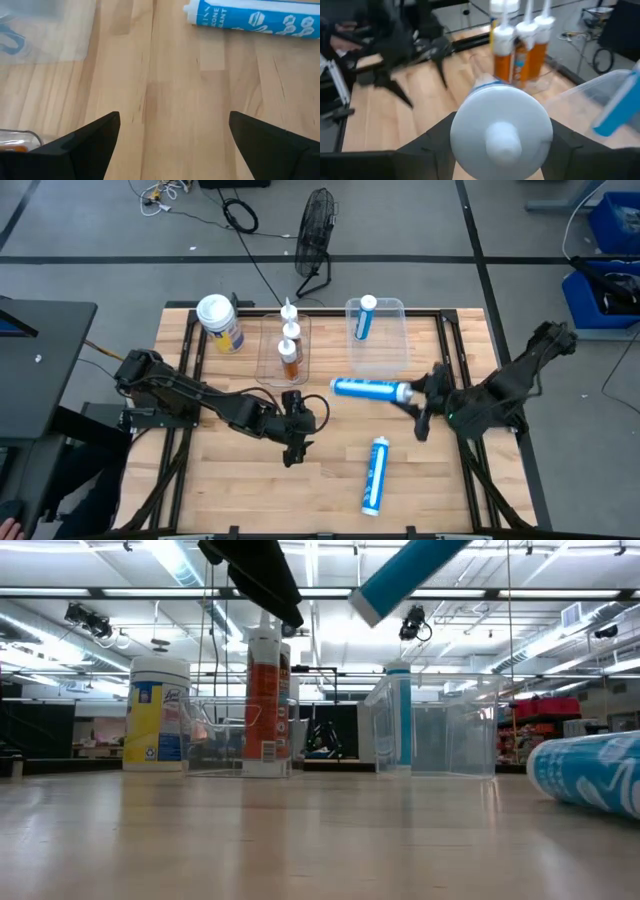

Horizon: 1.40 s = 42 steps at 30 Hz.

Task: Pick & place silicon tubes, Sealant and Lysol wipes
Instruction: Put the right blue sealant into the right transparent bin

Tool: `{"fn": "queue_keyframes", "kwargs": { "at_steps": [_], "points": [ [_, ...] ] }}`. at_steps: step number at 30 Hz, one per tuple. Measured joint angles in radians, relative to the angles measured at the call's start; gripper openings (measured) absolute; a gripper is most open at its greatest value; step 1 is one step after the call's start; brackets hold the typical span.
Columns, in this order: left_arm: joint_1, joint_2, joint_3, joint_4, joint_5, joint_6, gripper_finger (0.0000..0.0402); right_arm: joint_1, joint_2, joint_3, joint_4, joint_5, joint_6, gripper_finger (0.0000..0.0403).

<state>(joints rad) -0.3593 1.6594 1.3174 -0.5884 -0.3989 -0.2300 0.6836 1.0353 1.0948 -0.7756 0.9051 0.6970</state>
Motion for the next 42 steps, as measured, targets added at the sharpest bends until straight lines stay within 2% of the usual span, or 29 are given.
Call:
{"fn": "queue_keyframes", "kwargs": {
  "at_steps": [5, 10, 17, 24, 33, 39, 42],
  "points": [
    [0.000, 0.000, 0.000, 0.009, 0.000, 0.015, 0.0381, -0.065, 0.003, 0.181, -0.203, -0.030, 0.003, 0.0210],
    [0.000, 0.000, 0.000, 0.011, 0.000, 0.038, 0.0381, -0.182, 0.024, 0.325, -0.364, -0.081, -0.002, 0.0210],
    [0.009, 0.001, 0.000, 0.036, -0.008, 0.068, 0.0381, -0.419, 0.132, 0.571, -0.618, -0.198, -0.027, 0.0210],
    [0.009, 0.001, 0.000, 0.060, -0.008, 0.109, 0.0381, -0.683, 0.295, 0.785, -0.754, -0.404, -0.156, 0.0210],
    [0.009, 0.001, 0.000, 0.103, -0.008, 0.138, 0.0381, -0.990, 0.483, 0.870, -0.774, -0.636, -0.360, 0.0210],
    [0.009, 0.002, 0.000, 0.103, -0.008, 0.146, 0.0381, -1.138, 0.579, 0.871, -0.772, -0.816, -0.440, 0.0210],
    [0.009, 0.002, 0.000, 0.103, -0.008, 0.149, 0.0381, -1.193, 0.621, 0.871, -0.772, -0.847, -0.471, 0.0210]
  ]
}}
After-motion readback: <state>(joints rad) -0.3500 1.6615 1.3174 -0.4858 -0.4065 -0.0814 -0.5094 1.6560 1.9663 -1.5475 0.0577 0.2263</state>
